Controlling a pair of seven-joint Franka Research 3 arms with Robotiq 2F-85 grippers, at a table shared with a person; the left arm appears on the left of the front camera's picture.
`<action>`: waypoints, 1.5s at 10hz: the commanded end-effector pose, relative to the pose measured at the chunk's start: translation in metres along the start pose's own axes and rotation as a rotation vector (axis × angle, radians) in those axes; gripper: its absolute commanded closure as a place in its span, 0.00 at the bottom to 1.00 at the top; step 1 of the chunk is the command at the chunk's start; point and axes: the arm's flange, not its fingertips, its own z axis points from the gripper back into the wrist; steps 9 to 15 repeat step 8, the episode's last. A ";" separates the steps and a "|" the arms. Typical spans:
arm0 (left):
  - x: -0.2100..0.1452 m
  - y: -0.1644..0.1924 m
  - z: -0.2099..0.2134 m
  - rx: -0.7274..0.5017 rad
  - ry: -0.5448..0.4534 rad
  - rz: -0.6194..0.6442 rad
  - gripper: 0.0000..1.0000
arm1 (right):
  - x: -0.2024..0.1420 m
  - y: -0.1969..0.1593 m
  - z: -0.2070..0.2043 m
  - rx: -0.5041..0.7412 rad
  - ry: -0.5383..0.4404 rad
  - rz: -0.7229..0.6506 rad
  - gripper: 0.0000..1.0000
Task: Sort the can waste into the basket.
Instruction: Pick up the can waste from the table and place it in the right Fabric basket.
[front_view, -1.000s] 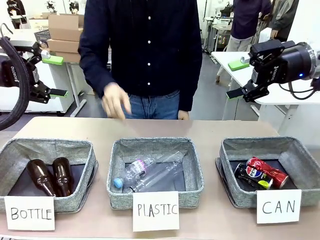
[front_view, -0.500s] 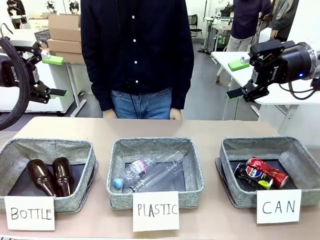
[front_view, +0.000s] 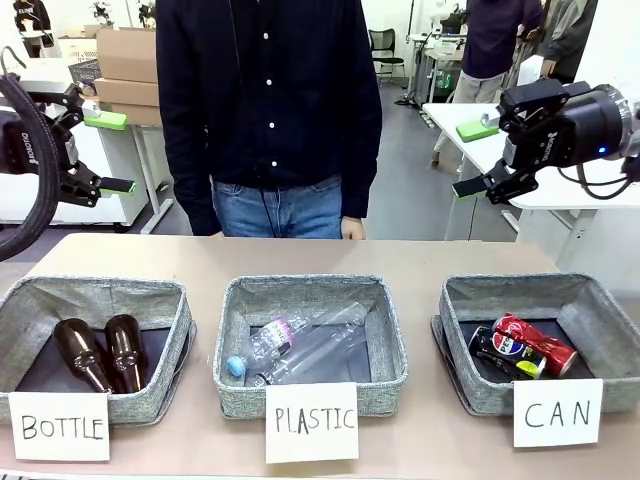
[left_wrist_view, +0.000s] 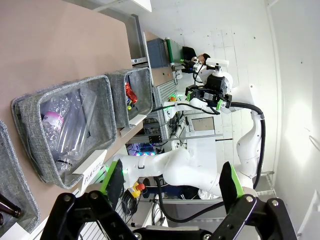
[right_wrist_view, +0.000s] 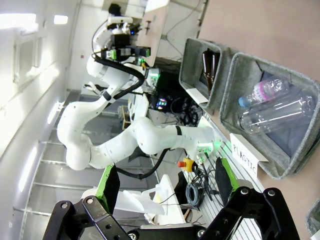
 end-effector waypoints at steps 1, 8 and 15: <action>-0.001 0.000 0.002 0.003 -0.003 -0.017 0.00 | 0.000 0.000 0.002 -0.001 0.007 0.024 0.00; -0.001 0.000 0.002 0.003 -0.003 -0.017 0.00 | 0.000 0.000 0.002 -0.001 0.007 0.024 0.00; -0.001 0.000 0.002 0.003 -0.003 -0.017 0.00 | 0.000 0.000 0.002 -0.001 0.007 0.024 0.00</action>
